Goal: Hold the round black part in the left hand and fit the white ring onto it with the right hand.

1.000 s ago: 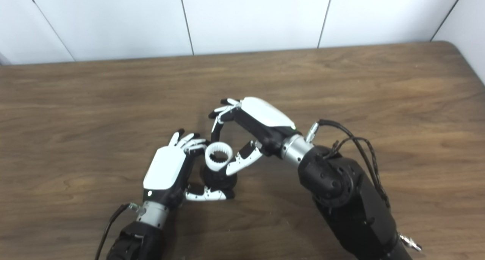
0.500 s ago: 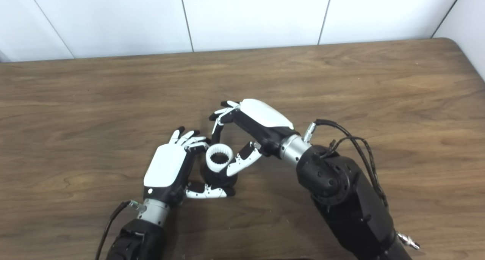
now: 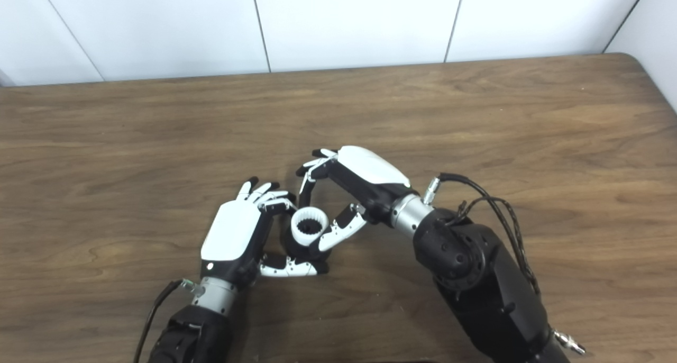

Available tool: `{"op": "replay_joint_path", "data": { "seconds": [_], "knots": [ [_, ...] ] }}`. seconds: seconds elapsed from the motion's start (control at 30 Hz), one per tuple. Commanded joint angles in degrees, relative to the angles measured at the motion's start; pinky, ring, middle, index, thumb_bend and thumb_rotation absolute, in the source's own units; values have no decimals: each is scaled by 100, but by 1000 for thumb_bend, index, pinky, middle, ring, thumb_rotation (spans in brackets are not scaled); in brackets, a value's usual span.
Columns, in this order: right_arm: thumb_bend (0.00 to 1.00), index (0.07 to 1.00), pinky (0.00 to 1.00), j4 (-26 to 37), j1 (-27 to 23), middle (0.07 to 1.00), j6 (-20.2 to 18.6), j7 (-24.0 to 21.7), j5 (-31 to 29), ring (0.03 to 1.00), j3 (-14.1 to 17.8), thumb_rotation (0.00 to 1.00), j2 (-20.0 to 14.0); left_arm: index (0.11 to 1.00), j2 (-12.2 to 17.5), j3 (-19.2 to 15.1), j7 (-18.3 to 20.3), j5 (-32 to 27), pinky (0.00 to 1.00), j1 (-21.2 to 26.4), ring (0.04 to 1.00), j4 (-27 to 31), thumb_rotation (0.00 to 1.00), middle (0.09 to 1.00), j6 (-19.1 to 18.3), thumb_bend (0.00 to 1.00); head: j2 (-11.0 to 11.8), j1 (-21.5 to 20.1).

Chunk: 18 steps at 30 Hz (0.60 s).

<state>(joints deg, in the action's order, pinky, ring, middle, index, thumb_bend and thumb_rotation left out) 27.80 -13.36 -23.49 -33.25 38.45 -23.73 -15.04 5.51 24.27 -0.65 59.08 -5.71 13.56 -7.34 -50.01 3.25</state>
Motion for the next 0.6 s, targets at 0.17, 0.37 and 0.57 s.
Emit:
{"op": "replay_joint_path", "data": {
  "seconds": [0.17, 0.37, 0.57],
  "knots": [
    [523, 483, 1000, 32, -37, 830, 293, 158, 31, 964, -15, 131, 4, 484, -17, 31, 35, 103, 1000, 17, 894, 134, 55, 776, -10, 524, -7, -14],
    [523, 483, 1000, -24, 13, 827, 367, 242, 26, 959, -29, 131, 15, 484, -27, 46, 32, 97, 1000, 24, 895, 141, 55, 774, -33, 524, -1, -17],
    [523, 484, 1000, -24, 43, 826, 354, 260, 31, 959, -37, 131, 23, 484, -33, 67, -17, 89, 1000, 33, 893, 124, 55, 773, -30, 524, -3, -18]
  ]
}}
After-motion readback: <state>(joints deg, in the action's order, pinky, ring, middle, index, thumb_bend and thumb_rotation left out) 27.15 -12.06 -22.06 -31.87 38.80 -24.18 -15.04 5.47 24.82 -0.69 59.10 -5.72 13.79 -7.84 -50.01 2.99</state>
